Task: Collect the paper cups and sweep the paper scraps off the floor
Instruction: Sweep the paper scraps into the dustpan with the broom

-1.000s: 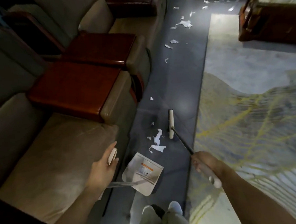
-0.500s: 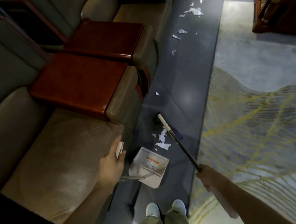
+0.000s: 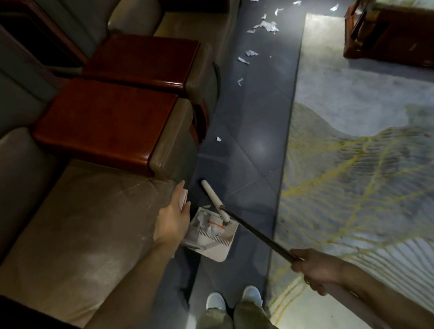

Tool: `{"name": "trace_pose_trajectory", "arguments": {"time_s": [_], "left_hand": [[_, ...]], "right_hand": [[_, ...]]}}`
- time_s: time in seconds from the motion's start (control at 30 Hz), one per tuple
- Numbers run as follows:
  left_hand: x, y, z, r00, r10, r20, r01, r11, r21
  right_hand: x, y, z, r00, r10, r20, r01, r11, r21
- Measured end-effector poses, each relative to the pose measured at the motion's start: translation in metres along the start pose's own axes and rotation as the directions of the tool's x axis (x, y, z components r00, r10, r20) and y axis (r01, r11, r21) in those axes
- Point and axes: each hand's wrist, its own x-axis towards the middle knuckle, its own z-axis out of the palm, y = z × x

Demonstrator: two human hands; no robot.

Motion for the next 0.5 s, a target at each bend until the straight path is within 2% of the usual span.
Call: {"name": "trace_pose_trajectory", "arguments": {"time_s": [0.07, 0.23, 0.5], "left_hand": [[-0.004, -0.006, -0.004, 0.998, -0.047, 0.047, 0.05, 0.996, -0.069], [-0.021, -0.026, -0.013, 0.993, -0.097, 0.071, 0.104, 0.989, -0.104], [-0.003, -0.061, -0.021, 0.99, -0.135, 0.045, 0.139, 0.983, -0.117]], "right_hand": [[-0.002, -0.009, -0.002, 0.998, 0.006, -0.069, -0.003, 0.999, 0.052], [0.029, -0.05, -0.007, 0.984, -0.034, -0.176, 0.059, 0.989, 0.139], [0.134, -0.112, 0.005, 0.977, -0.044, -0.207, 0.103, 0.953, 0.286]]}}
